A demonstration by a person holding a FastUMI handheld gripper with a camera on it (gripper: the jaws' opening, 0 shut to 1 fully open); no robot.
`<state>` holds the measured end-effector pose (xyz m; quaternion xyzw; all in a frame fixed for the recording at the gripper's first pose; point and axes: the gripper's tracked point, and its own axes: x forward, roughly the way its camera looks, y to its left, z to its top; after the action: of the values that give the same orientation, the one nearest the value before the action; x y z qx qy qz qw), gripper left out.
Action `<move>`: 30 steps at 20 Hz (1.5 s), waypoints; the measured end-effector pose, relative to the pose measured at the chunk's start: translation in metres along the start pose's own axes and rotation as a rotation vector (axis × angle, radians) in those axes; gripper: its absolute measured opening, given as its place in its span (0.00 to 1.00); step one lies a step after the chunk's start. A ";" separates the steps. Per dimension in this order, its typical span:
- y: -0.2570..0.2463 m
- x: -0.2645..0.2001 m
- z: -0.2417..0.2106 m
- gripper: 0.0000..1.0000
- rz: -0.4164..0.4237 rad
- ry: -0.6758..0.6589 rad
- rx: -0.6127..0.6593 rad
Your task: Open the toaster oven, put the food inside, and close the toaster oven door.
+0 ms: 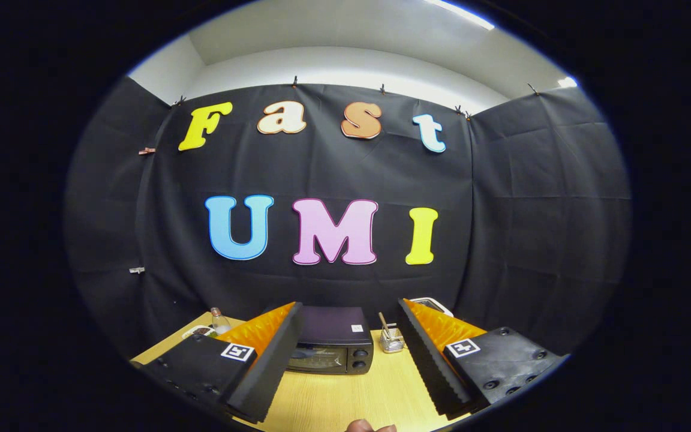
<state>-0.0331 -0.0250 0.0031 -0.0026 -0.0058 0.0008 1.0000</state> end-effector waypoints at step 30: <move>0.013 0.008 0.007 1.00 0.010 -0.008 -0.025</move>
<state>-0.0250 -0.0123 0.0104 -0.0153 -0.0096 0.0059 0.9998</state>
